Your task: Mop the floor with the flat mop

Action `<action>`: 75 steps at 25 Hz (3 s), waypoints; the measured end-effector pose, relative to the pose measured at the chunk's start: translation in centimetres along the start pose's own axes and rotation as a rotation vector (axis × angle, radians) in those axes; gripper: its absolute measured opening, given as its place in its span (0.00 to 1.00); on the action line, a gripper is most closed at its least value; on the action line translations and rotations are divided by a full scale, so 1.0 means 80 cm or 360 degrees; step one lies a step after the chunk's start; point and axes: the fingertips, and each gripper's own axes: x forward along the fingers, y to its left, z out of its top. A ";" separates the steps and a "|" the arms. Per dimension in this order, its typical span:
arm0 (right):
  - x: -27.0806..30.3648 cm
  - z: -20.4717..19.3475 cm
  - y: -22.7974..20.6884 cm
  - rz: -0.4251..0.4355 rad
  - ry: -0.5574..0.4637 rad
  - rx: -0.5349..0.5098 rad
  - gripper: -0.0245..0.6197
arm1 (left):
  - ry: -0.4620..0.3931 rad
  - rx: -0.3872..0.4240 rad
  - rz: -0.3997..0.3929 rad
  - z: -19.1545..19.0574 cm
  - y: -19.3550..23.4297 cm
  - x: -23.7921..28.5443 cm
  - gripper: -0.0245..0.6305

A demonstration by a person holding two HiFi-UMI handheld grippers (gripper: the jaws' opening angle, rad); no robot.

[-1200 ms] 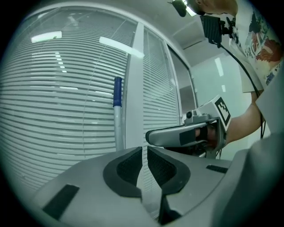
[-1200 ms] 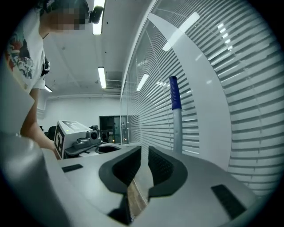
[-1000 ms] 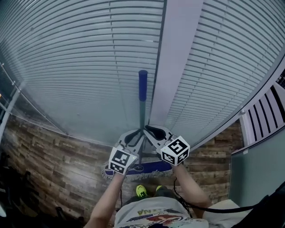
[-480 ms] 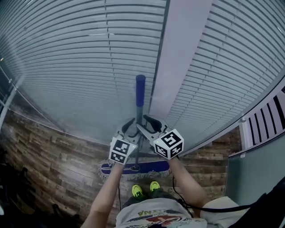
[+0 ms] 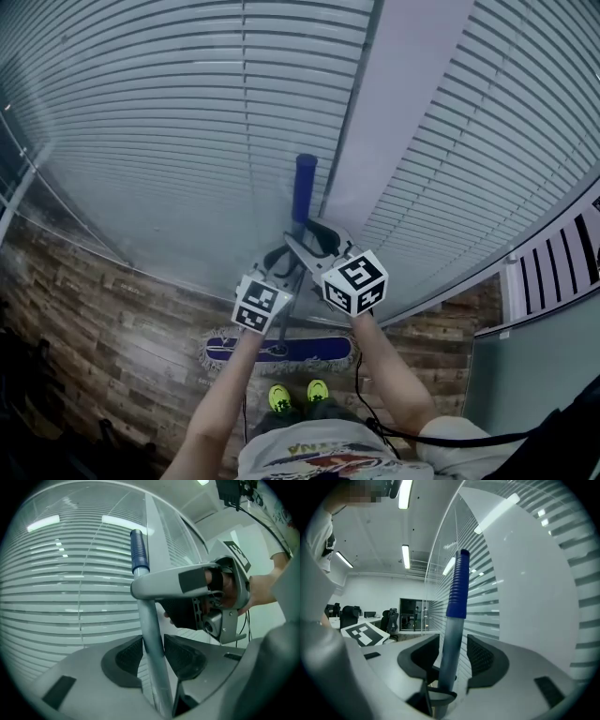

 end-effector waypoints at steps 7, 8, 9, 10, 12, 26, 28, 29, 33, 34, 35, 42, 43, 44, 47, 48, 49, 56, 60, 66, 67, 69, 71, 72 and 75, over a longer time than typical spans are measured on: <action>-0.010 0.055 0.020 0.0040 -0.0102 -0.0054 0.29 | -0.0043 -0.0015 -0.0016 0.011 -0.015 -0.026 0.23; -0.014 0.059 0.026 0.0040 -0.0119 -0.0055 0.29 | -0.0050 -0.0018 -0.0021 0.012 -0.021 -0.031 0.23; -0.020 0.063 0.033 0.0042 -0.0135 -0.0057 0.29 | -0.0057 -0.0022 -0.0025 0.012 -0.028 -0.036 0.23; -0.027 0.066 0.042 0.0046 -0.0149 -0.0060 0.29 | -0.0065 -0.0026 -0.0030 0.012 -0.037 -0.042 0.23; -0.042 0.070 0.060 0.0054 -0.0167 -0.0074 0.29 | -0.0079 -0.0025 -0.0044 0.012 -0.056 -0.055 0.22; -0.205 0.081 0.189 0.0210 -0.0221 -0.0025 0.23 | -0.0006 0.0189 -0.0145 0.014 -0.224 -0.157 0.22; -0.245 0.082 0.206 0.0228 -0.0232 -0.0027 0.23 | -0.0011 0.0216 -0.0166 0.023 -0.258 -0.167 0.26; -0.265 0.080 0.209 0.0234 -0.0238 -0.0024 0.23 | -0.0021 0.0218 -0.0175 0.028 -0.273 -0.169 0.31; -0.342 0.066 0.222 0.0280 -0.0249 0.0003 0.23 | -0.0043 0.0252 -0.0203 0.049 -0.341 -0.171 0.38; -0.360 0.062 0.231 0.0298 -0.0250 0.0009 0.23 | -0.0068 0.0250 -0.0192 0.056 -0.359 -0.178 0.38; -0.379 0.057 0.241 0.0318 -0.0252 0.0010 0.23 | -0.0087 0.0251 -0.0177 0.061 -0.379 -0.186 0.38; -0.521 0.010 0.326 0.0469 -0.0263 -0.0048 0.23 | -0.0027 0.0264 -0.0100 0.036 -0.534 -0.238 0.20; -0.535 0.008 0.336 0.0494 -0.0252 -0.0059 0.23 | -0.0012 0.0259 -0.0089 0.036 -0.547 -0.245 0.20; -0.548 0.005 0.345 0.0517 -0.0238 -0.0069 0.23 | 0.0009 0.0258 -0.0083 0.034 -0.560 -0.251 0.20; -0.587 -0.012 0.375 0.0583 -0.0192 -0.0099 0.23 | 0.0072 0.0264 -0.0060 0.022 -0.600 -0.270 0.20; -0.600 -0.017 0.385 0.0603 -0.0181 -0.0105 0.23 | 0.0082 0.0257 -0.0048 0.018 -0.614 -0.277 0.20; -0.613 -0.022 0.395 0.0621 -0.0173 -0.0110 0.23 | 0.0089 0.0247 -0.0036 0.015 -0.627 -0.284 0.20; -0.667 -0.047 0.462 0.0757 -0.0170 0.0018 0.26 | 0.0178 0.0165 0.0043 -0.008 -0.683 -0.334 0.20; -0.695 -0.071 0.497 0.0786 -0.0155 0.0101 0.27 | 0.0186 0.0074 0.0091 -0.027 -0.715 -0.359 0.20; -0.737 -0.094 0.526 0.0795 -0.0064 0.0078 0.28 | 0.0224 0.0042 0.0111 -0.043 -0.759 -0.378 0.20; -0.744 -0.097 0.531 0.0790 -0.0058 0.0085 0.28 | 0.0229 0.0037 0.0115 -0.045 -0.767 -0.382 0.20; -0.760 -0.102 0.544 0.0790 -0.0057 0.0100 0.28 | 0.0233 0.0020 0.0125 -0.049 -0.783 -0.392 0.21; -0.777 -0.107 0.560 0.0798 -0.0058 0.0120 0.29 | 0.0232 0.0000 0.0144 -0.053 -0.801 -0.405 0.21; -0.786 -0.112 0.568 0.0801 -0.0056 0.0134 0.29 | 0.0235 -0.0011 0.0154 -0.057 -0.810 -0.411 0.21; -0.817 -0.130 0.597 0.0801 -0.0017 0.0149 0.30 | 0.0253 -0.0042 0.0170 -0.071 -0.845 -0.433 0.22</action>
